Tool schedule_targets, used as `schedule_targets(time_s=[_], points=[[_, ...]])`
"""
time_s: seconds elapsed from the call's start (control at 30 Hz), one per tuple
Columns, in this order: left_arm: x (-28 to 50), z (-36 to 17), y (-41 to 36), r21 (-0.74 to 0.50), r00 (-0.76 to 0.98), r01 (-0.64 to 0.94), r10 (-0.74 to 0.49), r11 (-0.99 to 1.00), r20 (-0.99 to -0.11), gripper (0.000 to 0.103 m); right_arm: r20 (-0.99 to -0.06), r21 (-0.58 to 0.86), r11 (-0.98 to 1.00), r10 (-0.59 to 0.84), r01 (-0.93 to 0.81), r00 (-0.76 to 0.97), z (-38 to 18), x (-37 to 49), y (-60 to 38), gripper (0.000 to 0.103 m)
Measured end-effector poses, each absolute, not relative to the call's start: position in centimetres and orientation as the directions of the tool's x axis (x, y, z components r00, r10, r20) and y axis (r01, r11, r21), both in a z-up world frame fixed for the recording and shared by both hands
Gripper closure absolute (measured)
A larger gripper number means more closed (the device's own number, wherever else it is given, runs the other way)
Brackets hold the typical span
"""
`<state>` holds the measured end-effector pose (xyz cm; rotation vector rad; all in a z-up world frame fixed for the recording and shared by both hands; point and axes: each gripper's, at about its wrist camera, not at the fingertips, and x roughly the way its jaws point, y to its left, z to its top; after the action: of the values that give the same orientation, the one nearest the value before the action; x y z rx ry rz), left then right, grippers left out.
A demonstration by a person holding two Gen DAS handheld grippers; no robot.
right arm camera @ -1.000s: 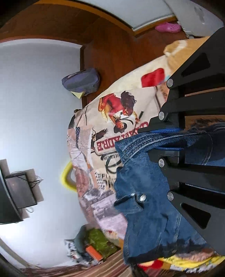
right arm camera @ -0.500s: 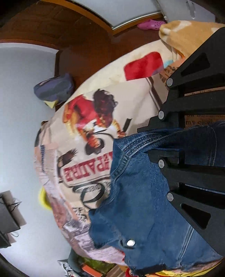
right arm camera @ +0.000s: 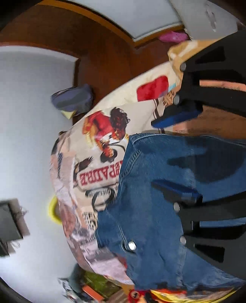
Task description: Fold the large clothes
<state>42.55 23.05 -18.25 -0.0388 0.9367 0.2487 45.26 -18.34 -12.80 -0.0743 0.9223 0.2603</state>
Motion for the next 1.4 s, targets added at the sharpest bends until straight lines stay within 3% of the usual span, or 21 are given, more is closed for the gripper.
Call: schedule_targets(time_s=[0.2, 0.47, 0.7, 1.1, 1.33, 1.4], points=[[36.9, -12.6, 20.2, 0.094, 0.645, -0.168, 0.181, 0.981, -0.742, 0.022, -0.736, 0.032, 0.949, 0.235, -0.314, 0.635, -7.6, 39.5, -18.0, 0.027], [30.0, -9.3, 19.0, 0.031, 0.667, -0.165, 0.135, 0.986, -0.733, 0.008, -0.699, 0.026, 0.935, 0.27, -0.354, 0.662, -4.3, 32.8, -18.4, 0.023], [25.4, -11.5, 19.0, 0.01, 0.608, -0.149, 0.1, 0.989, -0.788, 0.007, -0.728, -0.014, 0.919, 0.261, -0.395, 0.633, -5.3, 28.6, -18.9, 0.022], [21.2, -21.3, 18.7, -0.173, 0.396, -0.15, -0.101, 0.973, -0.913, 0.008, -0.853, -0.041, 0.926, 0.164, -0.375, 0.496, -12.2, 24.8, -20.9, 0.022], [19.8, -26.8, 18.0, -0.271, 0.285, -0.174, -0.215, 0.947, -0.934, 0.008, -0.915, 0.05, 0.952, 0.165, -0.303, 0.367, -17.0, 24.4, -23.4, 0.022], [19.5, -27.4, 17.8, -0.304, 0.285, -0.18, -0.246, 0.935, -0.926, 0.014, -0.928, 0.09, 0.958, 0.179, -0.271, 0.326, -18.3, 24.4, -24.1, 0.022]])
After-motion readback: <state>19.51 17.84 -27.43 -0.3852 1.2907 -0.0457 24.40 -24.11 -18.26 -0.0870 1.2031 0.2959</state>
